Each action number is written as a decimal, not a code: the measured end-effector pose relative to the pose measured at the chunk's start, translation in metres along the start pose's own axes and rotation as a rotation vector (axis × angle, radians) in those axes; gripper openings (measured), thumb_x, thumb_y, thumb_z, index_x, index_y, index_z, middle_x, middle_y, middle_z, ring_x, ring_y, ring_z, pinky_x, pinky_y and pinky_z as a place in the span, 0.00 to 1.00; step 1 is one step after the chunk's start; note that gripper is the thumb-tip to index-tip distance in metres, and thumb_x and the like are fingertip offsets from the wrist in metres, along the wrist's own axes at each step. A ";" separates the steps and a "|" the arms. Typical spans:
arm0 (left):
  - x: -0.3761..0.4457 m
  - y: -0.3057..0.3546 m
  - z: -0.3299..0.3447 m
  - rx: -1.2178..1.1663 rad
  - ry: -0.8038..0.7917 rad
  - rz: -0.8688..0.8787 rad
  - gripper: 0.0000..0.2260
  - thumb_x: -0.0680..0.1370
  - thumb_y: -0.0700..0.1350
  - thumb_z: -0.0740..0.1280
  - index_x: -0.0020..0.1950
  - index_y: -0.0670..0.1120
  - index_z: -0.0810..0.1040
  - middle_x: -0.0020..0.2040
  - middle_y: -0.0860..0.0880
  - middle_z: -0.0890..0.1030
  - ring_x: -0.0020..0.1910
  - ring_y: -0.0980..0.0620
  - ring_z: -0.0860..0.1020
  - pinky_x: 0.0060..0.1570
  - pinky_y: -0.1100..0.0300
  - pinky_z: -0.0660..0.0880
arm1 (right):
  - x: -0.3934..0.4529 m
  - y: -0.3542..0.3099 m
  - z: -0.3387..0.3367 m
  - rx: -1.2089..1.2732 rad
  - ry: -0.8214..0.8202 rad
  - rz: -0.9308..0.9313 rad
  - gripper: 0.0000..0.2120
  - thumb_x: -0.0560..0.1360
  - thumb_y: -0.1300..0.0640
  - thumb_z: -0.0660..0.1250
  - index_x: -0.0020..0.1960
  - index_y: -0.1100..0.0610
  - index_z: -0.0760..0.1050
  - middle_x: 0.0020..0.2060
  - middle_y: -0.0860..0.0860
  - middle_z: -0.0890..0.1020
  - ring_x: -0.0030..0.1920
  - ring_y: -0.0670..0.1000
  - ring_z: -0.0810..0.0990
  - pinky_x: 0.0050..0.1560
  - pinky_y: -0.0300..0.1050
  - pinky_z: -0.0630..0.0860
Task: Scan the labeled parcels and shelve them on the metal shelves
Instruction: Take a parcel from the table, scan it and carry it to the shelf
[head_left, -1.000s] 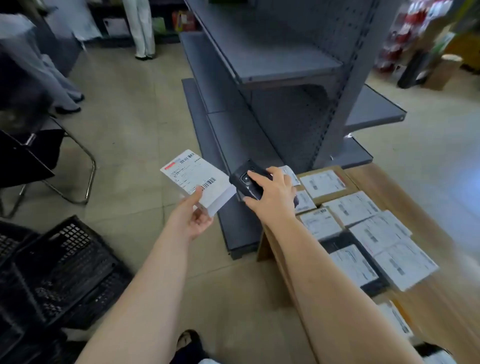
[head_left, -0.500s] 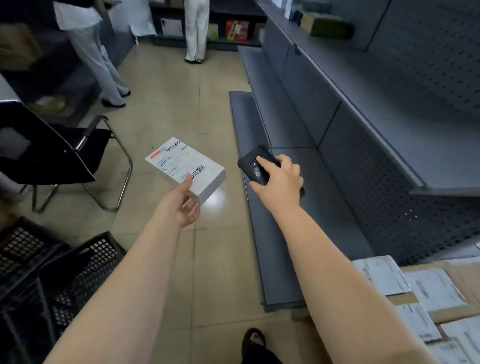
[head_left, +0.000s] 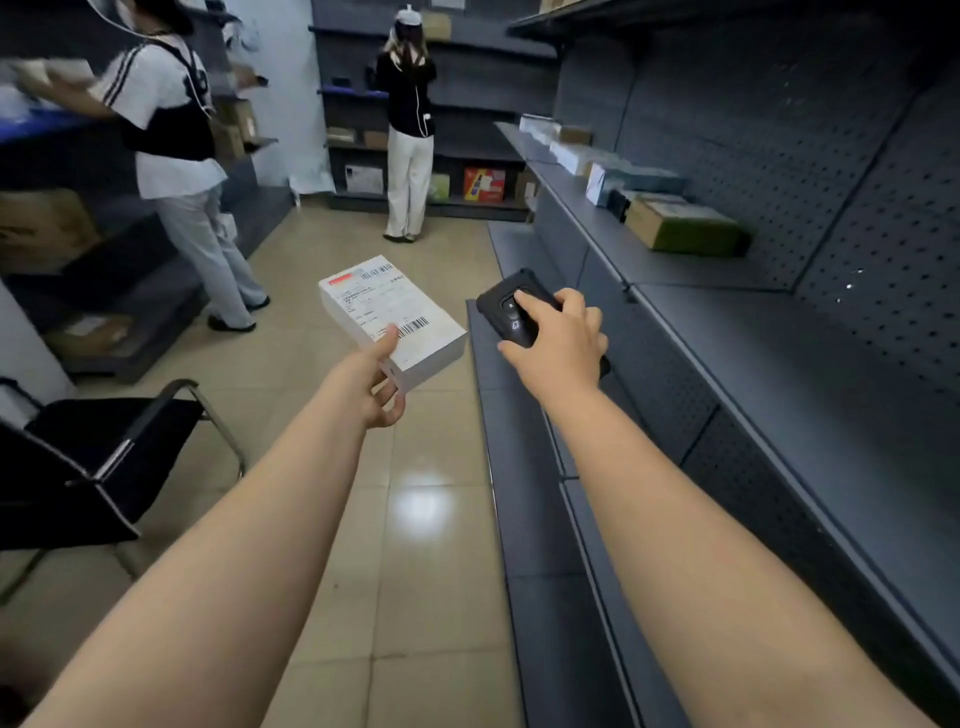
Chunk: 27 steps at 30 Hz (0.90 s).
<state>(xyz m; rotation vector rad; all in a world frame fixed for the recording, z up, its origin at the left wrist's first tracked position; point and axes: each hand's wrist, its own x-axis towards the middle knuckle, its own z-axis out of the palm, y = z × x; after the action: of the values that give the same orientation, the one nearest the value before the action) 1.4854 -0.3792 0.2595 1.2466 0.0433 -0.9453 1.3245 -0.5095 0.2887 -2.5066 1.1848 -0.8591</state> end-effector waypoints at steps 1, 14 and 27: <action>0.017 0.016 0.017 0.022 -0.035 0.010 0.14 0.72 0.56 0.77 0.50 0.52 0.78 0.46 0.54 0.80 0.48 0.53 0.78 0.52 0.55 0.73 | 0.024 0.001 -0.003 0.008 0.026 0.005 0.28 0.73 0.47 0.72 0.71 0.42 0.69 0.68 0.52 0.65 0.65 0.58 0.63 0.64 0.54 0.62; 0.202 0.107 0.271 0.678 -0.758 -0.091 0.11 0.72 0.52 0.77 0.48 0.49 0.81 0.37 0.53 0.83 0.39 0.54 0.77 0.39 0.60 0.72 | 0.212 0.081 -0.043 -0.054 0.500 0.435 0.28 0.71 0.46 0.74 0.69 0.42 0.73 0.67 0.50 0.67 0.66 0.56 0.63 0.66 0.55 0.63; 0.221 0.058 0.460 1.093 -1.161 -0.219 0.12 0.73 0.51 0.76 0.47 0.44 0.79 0.41 0.47 0.82 0.44 0.48 0.78 0.42 0.55 0.72 | 0.218 0.180 -0.090 -0.263 0.662 0.780 0.29 0.71 0.47 0.74 0.70 0.40 0.71 0.66 0.50 0.68 0.67 0.56 0.63 0.68 0.56 0.64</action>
<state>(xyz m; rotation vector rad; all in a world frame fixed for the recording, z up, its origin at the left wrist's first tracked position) 1.4548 -0.8818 0.3623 1.4461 -1.4324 -1.8771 1.2666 -0.7889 0.3693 -1.6325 2.3718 -1.3686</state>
